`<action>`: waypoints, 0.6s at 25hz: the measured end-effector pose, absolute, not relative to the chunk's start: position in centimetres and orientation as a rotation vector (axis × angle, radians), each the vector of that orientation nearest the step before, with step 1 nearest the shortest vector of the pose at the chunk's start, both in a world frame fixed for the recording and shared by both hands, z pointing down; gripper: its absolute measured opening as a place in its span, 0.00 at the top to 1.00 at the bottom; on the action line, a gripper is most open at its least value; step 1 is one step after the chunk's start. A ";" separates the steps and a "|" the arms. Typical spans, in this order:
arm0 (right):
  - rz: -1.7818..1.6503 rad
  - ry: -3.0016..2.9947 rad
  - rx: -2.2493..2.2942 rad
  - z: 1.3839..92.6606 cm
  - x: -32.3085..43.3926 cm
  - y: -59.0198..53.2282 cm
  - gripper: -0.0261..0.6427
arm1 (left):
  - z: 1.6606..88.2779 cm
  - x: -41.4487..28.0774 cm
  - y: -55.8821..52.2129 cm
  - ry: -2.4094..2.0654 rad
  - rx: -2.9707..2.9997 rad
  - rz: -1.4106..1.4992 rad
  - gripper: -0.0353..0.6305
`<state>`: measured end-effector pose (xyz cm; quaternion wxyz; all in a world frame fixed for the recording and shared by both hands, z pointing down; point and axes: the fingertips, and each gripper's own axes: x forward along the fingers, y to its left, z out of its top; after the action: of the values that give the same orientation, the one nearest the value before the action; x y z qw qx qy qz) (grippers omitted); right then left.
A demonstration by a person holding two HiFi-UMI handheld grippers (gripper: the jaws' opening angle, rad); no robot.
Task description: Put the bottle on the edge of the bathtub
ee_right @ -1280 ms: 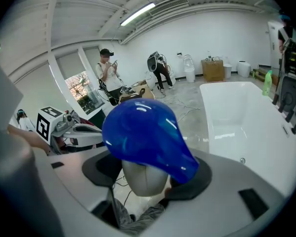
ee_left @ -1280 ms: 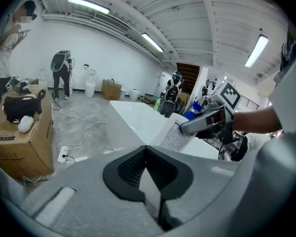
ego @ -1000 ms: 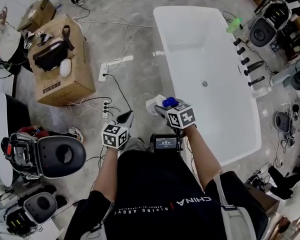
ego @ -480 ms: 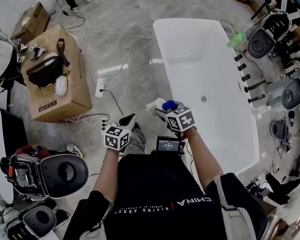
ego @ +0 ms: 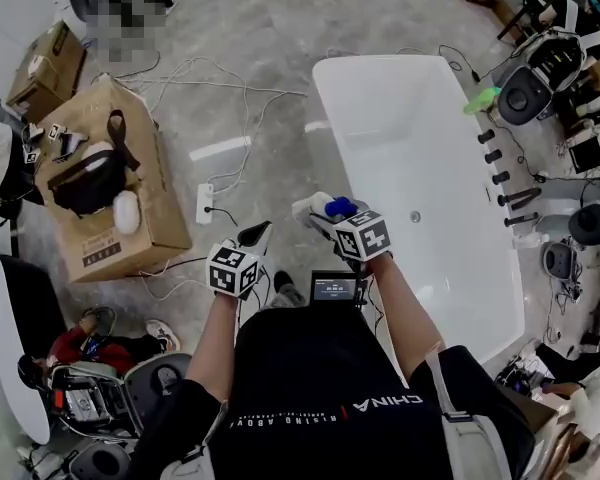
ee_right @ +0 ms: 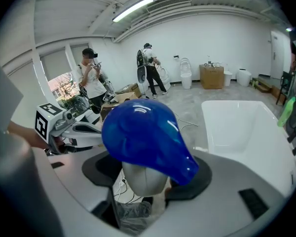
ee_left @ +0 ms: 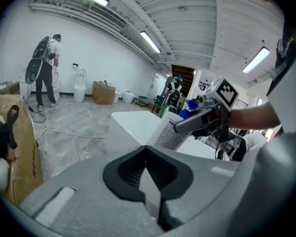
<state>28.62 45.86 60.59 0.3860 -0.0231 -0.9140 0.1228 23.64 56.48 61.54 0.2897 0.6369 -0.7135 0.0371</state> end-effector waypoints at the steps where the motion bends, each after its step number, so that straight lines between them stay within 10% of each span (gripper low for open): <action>1: 0.315 -2.327 -0.056 60.6 27.9 45.6 0.55 | 61.6 22.8 56.2 -1.901 1.701 0.098 0.93; 15: 0.349 -2.307 -0.046 62.6 17.3 40.1 0.55 | 63.2 11.9 50.7 -1.876 1.690 0.085 0.93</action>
<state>17.28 40.09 62.56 0.3931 -0.0182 -0.9090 0.1375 11.87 50.73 63.18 0.3028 0.6375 -0.7077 0.0319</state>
